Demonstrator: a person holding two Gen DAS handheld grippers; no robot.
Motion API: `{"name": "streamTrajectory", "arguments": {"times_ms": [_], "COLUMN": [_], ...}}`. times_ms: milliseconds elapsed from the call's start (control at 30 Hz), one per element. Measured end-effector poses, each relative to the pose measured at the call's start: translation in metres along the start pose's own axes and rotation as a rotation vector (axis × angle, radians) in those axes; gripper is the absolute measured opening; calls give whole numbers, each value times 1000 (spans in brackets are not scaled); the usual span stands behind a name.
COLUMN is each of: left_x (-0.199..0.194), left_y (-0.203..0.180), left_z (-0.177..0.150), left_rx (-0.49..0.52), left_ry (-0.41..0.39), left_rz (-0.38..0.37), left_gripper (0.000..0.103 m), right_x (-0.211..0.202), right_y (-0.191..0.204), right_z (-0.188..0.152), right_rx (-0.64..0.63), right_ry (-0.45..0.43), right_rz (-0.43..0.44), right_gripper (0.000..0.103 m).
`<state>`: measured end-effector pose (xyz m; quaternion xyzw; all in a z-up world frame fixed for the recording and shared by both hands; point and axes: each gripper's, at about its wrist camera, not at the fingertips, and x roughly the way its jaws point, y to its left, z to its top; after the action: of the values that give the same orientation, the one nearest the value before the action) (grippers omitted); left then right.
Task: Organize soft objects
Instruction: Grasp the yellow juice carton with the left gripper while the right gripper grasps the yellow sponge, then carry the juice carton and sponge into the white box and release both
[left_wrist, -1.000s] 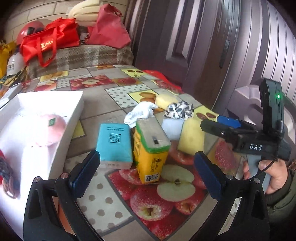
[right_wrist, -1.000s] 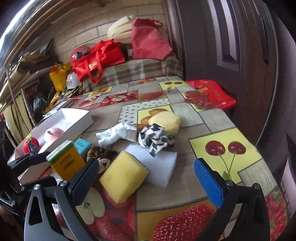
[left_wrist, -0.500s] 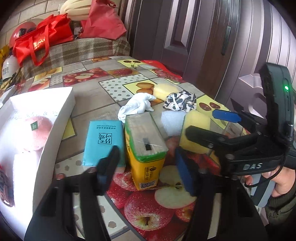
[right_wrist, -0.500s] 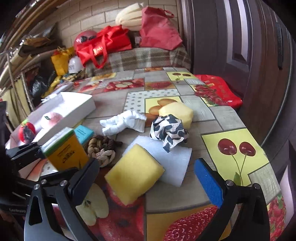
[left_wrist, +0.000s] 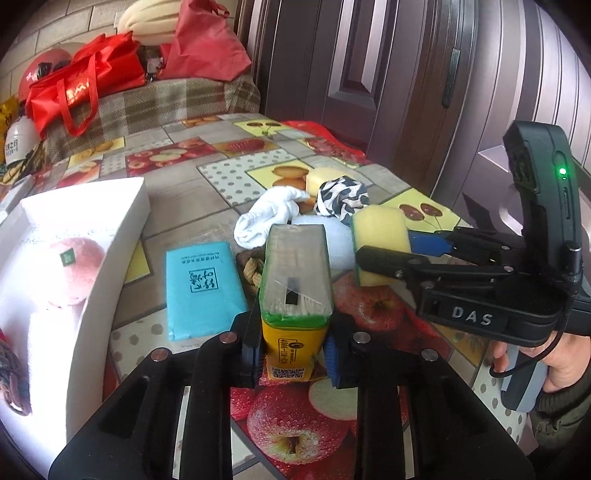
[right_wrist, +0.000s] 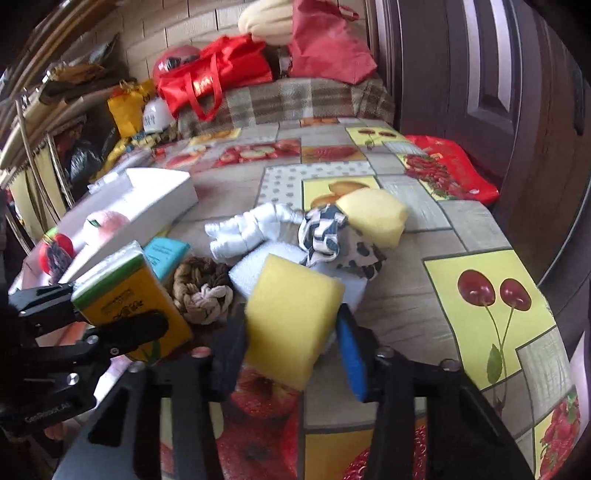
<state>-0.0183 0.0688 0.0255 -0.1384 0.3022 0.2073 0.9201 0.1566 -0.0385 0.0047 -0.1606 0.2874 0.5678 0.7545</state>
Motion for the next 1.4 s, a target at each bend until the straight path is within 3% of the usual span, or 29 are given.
{"name": "streamTrajectory", "arguments": {"times_ms": [200,367,533,767,1133,1400], "left_x": [-28,-58,-80,-104,-129,-132], "left_y": [2,-7,3,46,90,107], "left_z": [-5,-17,-27,-37,-54,-58], "left_rx": [-9,62,59,-62,-126,-130], "left_ry": [-137,-256,-288,-308,-342,-341], "left_rz": [28,74,92,173,321,367], "left_gripper": [24,24,24,25,25,25], "right_x": [-28,-53,-72,-69,-64,-51], "right_y": [3,6,16,33,55,80], "right_z": [-2,-5,-9,-5,-6,-1], "right_rx": [-5,-20,-54,-89,-121,-152], "right_ry": [-156,-301,-426,-434,-431,-399], "right_rz": [2,10,5,41,90,165], "right_gripper": [42,42,42,42,42,42]}}
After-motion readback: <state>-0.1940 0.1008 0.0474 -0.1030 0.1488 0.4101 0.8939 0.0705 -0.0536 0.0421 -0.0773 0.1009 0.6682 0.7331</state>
